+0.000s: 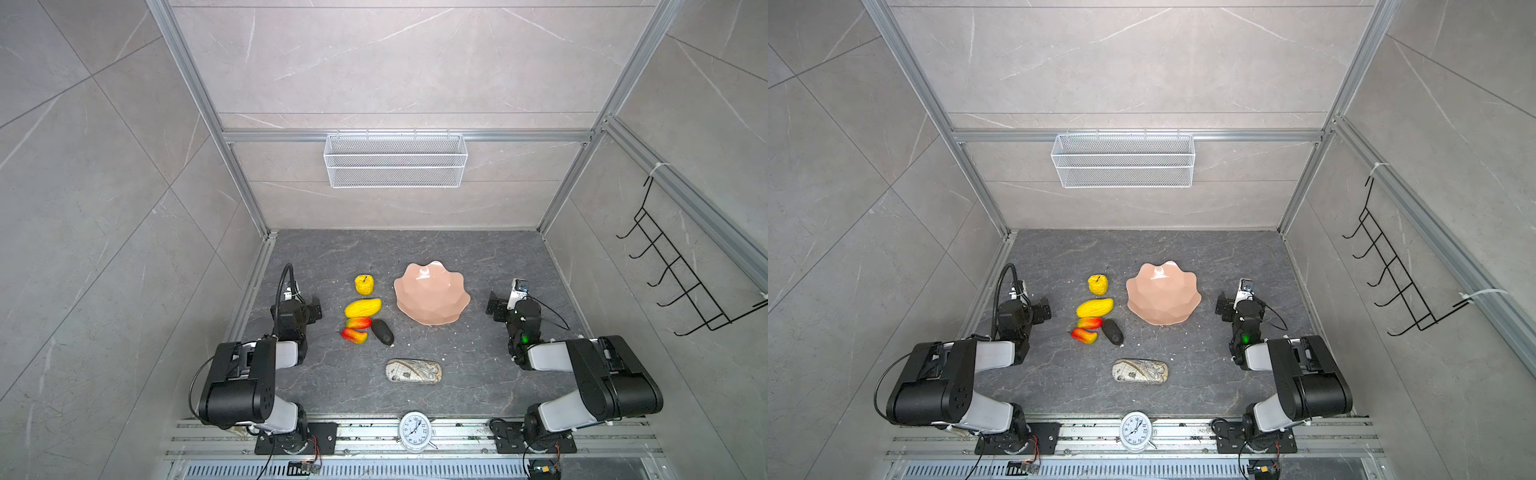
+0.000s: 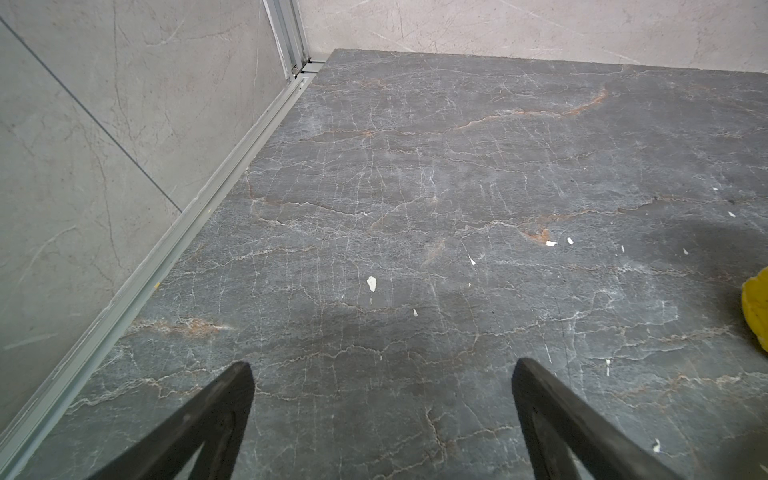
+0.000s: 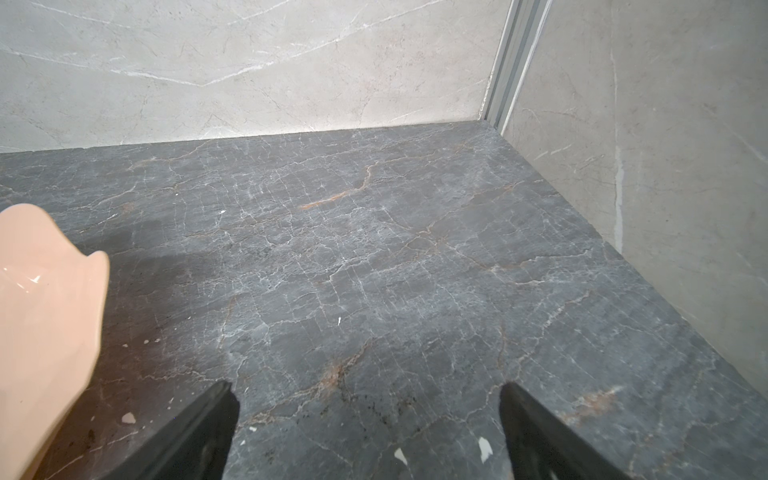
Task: Place and organize the fake fruits in the fruit bowl
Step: 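Reach the right gripper over the fruit row toward the dark avocado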
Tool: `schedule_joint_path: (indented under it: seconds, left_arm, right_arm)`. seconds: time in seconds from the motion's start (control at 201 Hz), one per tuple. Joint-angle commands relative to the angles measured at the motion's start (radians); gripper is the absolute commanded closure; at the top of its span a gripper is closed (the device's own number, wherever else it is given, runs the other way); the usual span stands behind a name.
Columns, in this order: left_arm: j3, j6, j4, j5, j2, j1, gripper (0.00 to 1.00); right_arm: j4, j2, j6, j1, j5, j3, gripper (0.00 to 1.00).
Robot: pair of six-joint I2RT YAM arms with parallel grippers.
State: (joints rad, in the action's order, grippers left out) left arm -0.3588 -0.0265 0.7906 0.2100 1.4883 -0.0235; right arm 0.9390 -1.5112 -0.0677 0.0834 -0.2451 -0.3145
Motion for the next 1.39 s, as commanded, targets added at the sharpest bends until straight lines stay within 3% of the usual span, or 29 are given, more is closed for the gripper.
schedule_joint_path:
  seconds: [0.0, 0.065, 0.139, 0.214, 0.353, 0.478, 0.563, 0.742, 0.911, 1.095, 1.384]
  left_arm:
    - [-0.046, 0.002, -0.087, 0.057, -0.105, 0.027, 0.00]
    - [-0.125, -0.010, -0.328, 0.089, -0.230, 0.038, 0.00]
    - [-0.174, -0.009, -0.443, 0.115, -0.352, 0.053, 0.00]
    - [-0.250, -0.039, -0.602, 0.077, -0.460, 0.072, 0.00]
    - [-0.471, -0.097, -1.010, -0.047, -0.557, 0.129, 0.00]
    - [-0.658, -0.071, -1.349, -0.100, -0.600, 0.216, 0.00]
    - [-0.707, -0.010, -1.504, -0.152, -0.652, 0.218, 0.00]
    - [-0.623, 0.115, -1.547, -0.282, -0.778, 0.218, 0.00]
    - [-0.492, 0.103, -1.422, -0.396, -0.861, 0.217, 0.00]
    - [-0.489, 0.099, -1.428, -0.335, -0.859, 0.217, 0.00]
    - [-0.479, 0.105, -1.430, -0.301, -0.851, 0.215, 0.00]
  right_arm:
    - [-0.105, 0.101, 0.011, 0.020, -0.069, -0.040, 0.00]
    - [-0.275, 0.246, 0.023, 0.034, -0.089, -0.085, 0.00]
    - [-0.408, 0.370, 0.082, 0.084, -0.092, -0.162, 0.00]
    - [-0.685, 0.411, 0.145, 0.143, -0.071, -0.334, 0.00]
    - [-1.085, 0.341, 0.120, 0.240, 0.127, -0.647, 0.00]
    - [-1.210, 0.215, 0.098, 0.384, 0.236, -0.823, 0.00]
    - [-1.292, 0.108, 0.105, 0.491, 0.254, -0.946, 0.01]
    - [-1.456, -0.112, 0.142, 0.661, 0.259, -1.156, 0.00]
    - [-1.474, -0.201, 0.132, 0.763, 0.285, -1.148, 0.00]
    - [-1.446, -0.301, 0.074, 0.855, 0.246, -1.128, 0.05]
    - [-1.416, -0.422, 0.037, 0.874, 0.208, -1.157, 0.07]
